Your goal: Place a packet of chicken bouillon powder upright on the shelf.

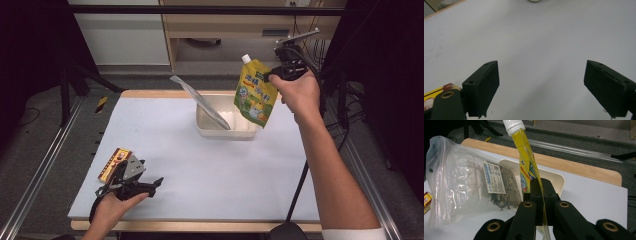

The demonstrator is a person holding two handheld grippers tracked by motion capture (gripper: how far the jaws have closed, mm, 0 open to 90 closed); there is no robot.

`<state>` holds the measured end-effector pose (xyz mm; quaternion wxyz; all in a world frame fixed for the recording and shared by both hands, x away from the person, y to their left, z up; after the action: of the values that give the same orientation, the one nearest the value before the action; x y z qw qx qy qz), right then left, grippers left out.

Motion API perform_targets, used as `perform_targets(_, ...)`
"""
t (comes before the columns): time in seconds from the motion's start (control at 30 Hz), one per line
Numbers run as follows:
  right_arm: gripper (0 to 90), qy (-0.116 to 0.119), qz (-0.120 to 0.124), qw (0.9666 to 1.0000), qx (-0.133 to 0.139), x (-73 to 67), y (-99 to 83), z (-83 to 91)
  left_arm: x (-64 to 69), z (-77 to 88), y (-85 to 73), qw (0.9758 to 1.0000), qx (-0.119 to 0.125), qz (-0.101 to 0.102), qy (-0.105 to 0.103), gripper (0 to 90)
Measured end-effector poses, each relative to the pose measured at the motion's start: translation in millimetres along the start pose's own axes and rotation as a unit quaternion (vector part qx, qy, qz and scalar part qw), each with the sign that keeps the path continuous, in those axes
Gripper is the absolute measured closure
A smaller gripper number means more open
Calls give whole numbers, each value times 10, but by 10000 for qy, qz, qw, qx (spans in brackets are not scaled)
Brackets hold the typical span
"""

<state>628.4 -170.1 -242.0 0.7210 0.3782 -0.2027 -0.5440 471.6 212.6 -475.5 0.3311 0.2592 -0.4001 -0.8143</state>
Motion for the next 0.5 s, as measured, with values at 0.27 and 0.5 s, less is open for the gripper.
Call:
perform_targets(0.27, 900, -72, -111, 9999, 18, -41, 32, -78, -4, -4, -2, 10000, 11, 6, 17, 130)
perform_targets(0.5, 900, -199, -125, 9997, -16, -77, 39, -182, -14, 4, -1, 10000, 17, 15, 16, 130)
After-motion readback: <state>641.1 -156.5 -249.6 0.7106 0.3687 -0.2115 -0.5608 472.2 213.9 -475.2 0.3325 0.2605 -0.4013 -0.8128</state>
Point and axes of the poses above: each handheld gripper's, and its own axes: z roughly backward along the jaws, y roughly out of its top, x roughly to its right, the point moved 6 cm from there along -z, roughly forward along the jaws, and after that the axes turned 5 degrees about x, right-handed, at the moved point
